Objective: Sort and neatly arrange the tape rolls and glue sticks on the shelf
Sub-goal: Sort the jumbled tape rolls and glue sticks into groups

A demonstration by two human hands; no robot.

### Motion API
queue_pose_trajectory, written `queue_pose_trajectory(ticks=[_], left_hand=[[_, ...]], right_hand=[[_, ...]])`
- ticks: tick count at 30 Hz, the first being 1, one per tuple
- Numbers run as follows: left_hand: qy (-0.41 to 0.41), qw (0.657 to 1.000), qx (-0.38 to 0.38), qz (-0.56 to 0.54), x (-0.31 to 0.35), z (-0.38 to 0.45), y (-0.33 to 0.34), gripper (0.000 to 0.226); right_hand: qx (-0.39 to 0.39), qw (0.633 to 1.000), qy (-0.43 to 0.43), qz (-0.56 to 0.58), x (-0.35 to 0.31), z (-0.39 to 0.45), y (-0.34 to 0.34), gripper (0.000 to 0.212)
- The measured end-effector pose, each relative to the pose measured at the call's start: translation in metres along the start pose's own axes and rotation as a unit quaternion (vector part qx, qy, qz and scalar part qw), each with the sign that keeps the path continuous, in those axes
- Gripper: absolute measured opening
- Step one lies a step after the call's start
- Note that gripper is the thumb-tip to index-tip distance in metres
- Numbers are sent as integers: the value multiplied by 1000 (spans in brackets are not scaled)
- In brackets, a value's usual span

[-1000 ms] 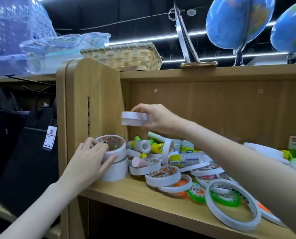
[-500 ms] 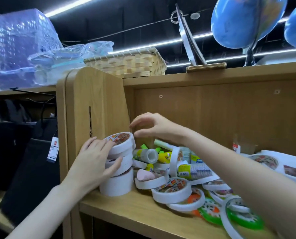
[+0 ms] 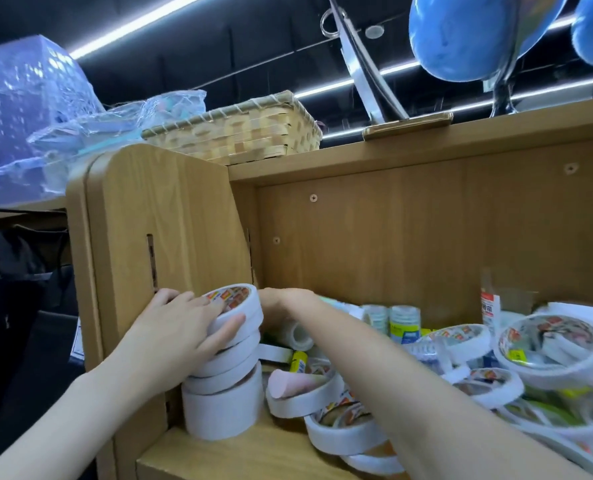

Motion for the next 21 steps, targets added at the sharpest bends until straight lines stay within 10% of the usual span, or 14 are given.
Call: queue_pose_trajectory(ticks=[15, 21], left_hand=[[-19, 996, -73, -39, -2, -4, 0, 36], [-30, 994, -99, -42, -1, -4, 0, 37]], right_hand=[[-39, 999, -21, -19, 8, 8, 9, 29], [140, 978, -34, 150, 35, -20, -22, 12]])
Point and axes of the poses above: each hand's wrist, its own z-axis towards the middle knuckle, its own y-axis out of the palm, x = y × z, the point moved 3 cm from there along z, towards the middle knuckle, and after that the axes turned 5 degrees about -x, right-handed, at the moved point
